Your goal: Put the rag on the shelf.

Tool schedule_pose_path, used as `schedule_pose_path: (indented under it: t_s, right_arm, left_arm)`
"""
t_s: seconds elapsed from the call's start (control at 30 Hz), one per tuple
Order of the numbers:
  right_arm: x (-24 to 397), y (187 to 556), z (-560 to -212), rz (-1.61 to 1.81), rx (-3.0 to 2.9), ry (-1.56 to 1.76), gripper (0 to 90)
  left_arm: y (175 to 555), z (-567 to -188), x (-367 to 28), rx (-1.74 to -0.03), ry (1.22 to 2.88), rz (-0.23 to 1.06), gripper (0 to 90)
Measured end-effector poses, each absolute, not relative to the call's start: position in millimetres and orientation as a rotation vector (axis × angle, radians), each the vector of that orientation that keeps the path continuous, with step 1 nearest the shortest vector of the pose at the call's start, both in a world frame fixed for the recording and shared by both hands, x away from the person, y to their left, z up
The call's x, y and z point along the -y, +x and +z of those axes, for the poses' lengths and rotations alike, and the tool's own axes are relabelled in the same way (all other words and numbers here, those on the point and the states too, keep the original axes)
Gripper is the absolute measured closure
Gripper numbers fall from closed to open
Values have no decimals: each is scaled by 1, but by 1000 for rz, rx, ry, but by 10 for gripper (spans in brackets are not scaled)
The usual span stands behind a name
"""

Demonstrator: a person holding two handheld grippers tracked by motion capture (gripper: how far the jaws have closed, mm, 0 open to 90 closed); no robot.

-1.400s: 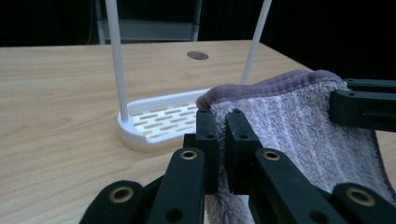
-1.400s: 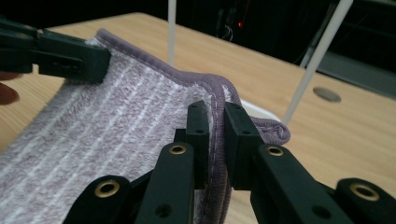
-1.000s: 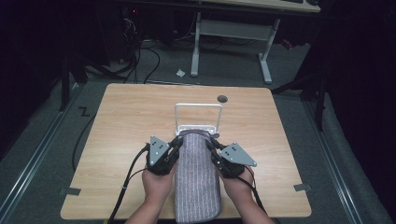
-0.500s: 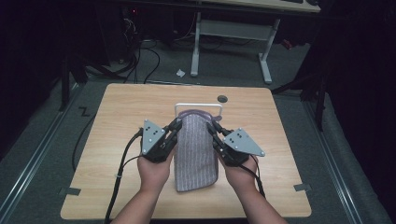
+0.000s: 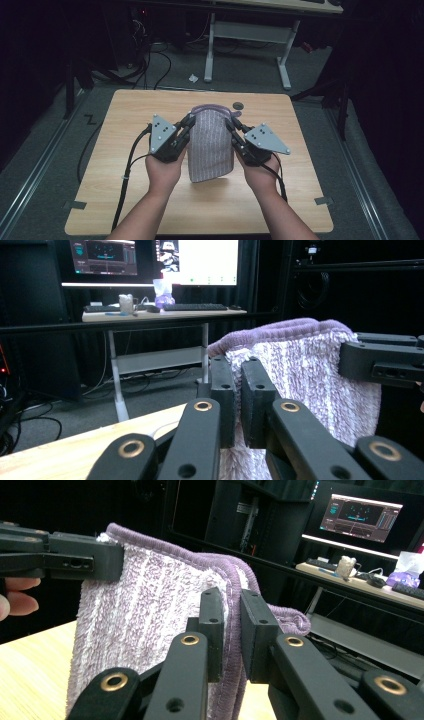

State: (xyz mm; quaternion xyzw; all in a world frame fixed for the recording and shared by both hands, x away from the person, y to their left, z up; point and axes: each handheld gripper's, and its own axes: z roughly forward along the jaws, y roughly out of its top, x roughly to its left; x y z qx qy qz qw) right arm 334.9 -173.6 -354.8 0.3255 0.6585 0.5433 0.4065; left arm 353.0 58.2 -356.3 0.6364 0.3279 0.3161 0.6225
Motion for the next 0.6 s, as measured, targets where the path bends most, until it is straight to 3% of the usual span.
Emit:
schedule_pose_path:
  t_s: [0.6]
  right_arm:
    - [185, 361, -341, 1354, -1642, 878, 819]
  left_arm:
    - [386, -336, -49, -701, 1493, 752, 862]
